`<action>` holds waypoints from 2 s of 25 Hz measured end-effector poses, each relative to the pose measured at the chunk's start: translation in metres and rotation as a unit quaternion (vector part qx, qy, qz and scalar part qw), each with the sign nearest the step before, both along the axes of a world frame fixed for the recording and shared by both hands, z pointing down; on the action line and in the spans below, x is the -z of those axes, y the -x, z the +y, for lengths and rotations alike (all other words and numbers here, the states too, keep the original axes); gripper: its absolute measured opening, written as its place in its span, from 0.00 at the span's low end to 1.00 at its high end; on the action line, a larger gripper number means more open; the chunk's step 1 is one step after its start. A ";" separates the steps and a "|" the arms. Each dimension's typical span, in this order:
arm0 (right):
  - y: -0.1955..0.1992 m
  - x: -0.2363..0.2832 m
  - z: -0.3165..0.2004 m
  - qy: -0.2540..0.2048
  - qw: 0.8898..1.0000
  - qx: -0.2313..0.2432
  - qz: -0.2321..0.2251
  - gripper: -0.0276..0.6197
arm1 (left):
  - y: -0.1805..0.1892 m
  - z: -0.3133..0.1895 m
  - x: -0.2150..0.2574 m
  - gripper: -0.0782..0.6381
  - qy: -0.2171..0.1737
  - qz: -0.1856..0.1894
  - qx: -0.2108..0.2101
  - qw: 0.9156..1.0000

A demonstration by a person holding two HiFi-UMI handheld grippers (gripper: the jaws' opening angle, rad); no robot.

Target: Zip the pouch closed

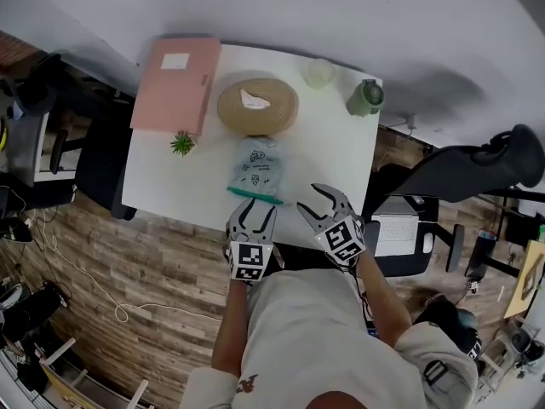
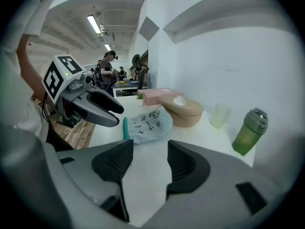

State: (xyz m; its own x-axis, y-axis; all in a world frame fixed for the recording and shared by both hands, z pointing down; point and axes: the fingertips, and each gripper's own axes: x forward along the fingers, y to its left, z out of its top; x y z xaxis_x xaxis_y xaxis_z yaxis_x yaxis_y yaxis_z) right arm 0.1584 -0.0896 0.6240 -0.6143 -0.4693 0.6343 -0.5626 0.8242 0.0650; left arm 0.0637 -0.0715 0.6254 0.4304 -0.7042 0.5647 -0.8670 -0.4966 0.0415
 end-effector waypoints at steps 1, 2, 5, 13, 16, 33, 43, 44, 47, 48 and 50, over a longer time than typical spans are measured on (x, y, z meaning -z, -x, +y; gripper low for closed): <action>0.001 -0.005 0.001 0.004 1.000 0.008 0.006 0.38 | -0.001 0.001 -0.004 0.40 0.006 -0.001 0.000 1.000; 0.002 -0.010 0.002 0.009 1.000 0.015 0.011 0.36 | -0.003 0.002 -0.007 0.40 0.011 -0.003 -0.001 1.000; 0.003 -0.021 0.005 0.023 0.999 0.031 0.019 0.35 | -0.008 0.007 -0.016 0.39 0.026 -0.006 -0.006 1.000; 0.012 -0.047 0.013 0.043 0.995 0.085 0.036 0.28 | -0.023 0.014 -0.040 0.35 0.059 -0.008 -0.022 0.998; 0.018 -0.056 0.018 0.050 0.992 0.108 0.041 0.24 | -0.028 0.017 -0.048 0.33 0.070 -0.009 -0.030 0.997; 0.040 -0.083 0.035 0.099 0.981 0.159 0.045 0.05 | -0.039 0.028 -0.071 0.31 0.102 -0.012 -0.067 0.992; 0.049 -0.072 0.044 0.148 0.982 0.119 -0.024 0.05 | -0.036 0.033 -0.074 0.36 0.101 -0.027 -0.078 0.991; 0.050 -0.071 0.045 0.150 0.981 0.116 -0.026 0.05 | -0.035 0.032 -0.074 0.36 0.100 -0.027 -0.075 0.992; 0.052 -0.070 0.047 0.156 0.981 0.113 -0.033 0.05 | -0.031 0.030 -0.075 0.33 0.098 -0.027 -0.065 0.993; 0.053 -0.069 0.047 0.157 0.981 0.112 -0.035 0.05 | -0.030 0.030 -0.075 0.32 0.098 -0.027 -0.061 0.993; 0.054 -0.068 0.049 0.157 0.981 0.111 -0.038 0.05 | -0.029 0.030 -0.076 0.30 0.098 -0.027 -0.058 0.993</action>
